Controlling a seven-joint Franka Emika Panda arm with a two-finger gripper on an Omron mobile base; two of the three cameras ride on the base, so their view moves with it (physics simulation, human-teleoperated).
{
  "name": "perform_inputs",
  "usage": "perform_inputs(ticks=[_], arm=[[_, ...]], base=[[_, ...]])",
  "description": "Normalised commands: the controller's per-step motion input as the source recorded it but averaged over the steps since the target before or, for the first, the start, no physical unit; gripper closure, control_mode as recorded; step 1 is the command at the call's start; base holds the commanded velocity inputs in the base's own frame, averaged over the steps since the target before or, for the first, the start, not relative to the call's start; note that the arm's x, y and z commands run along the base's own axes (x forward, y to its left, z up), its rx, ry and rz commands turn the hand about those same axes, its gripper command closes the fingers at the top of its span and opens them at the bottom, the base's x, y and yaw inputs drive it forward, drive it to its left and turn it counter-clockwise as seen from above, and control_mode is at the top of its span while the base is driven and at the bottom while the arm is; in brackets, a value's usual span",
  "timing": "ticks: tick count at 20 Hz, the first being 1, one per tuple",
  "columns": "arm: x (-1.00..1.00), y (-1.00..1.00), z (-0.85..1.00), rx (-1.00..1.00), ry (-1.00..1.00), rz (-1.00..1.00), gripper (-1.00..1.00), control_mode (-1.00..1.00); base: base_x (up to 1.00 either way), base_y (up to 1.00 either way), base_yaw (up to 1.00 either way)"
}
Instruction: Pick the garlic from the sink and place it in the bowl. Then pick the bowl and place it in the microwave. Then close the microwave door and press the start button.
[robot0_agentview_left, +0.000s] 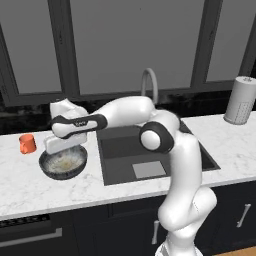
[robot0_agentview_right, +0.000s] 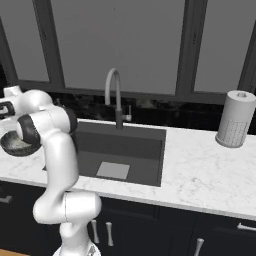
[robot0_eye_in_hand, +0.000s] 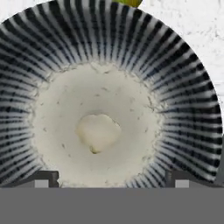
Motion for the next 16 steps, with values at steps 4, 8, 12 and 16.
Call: perform_inputs(ticks=[4, 8, 12, 16], arm=[[-0.31, -0.97, -0.09, 0.12, 0.0, -0.23, -1.0, -1.0], [-0.12, -0.69, -0.59, 0.16, 0.0, -0.21, -1.0, -1.0], [0.04, 0.02, -0.39, 0.2, 0.0, -0.21, -1.0, -1.0], [0.18, 0.39, -0.08, 0.13, 0.0, -0.23, -1.0, -1.0]], base=[[0.0, 0.0, 0.0], [0.0, 0.0, 0.0], [0.0, 0.0, 0.0], [0.0, 0.0, 0.0]])
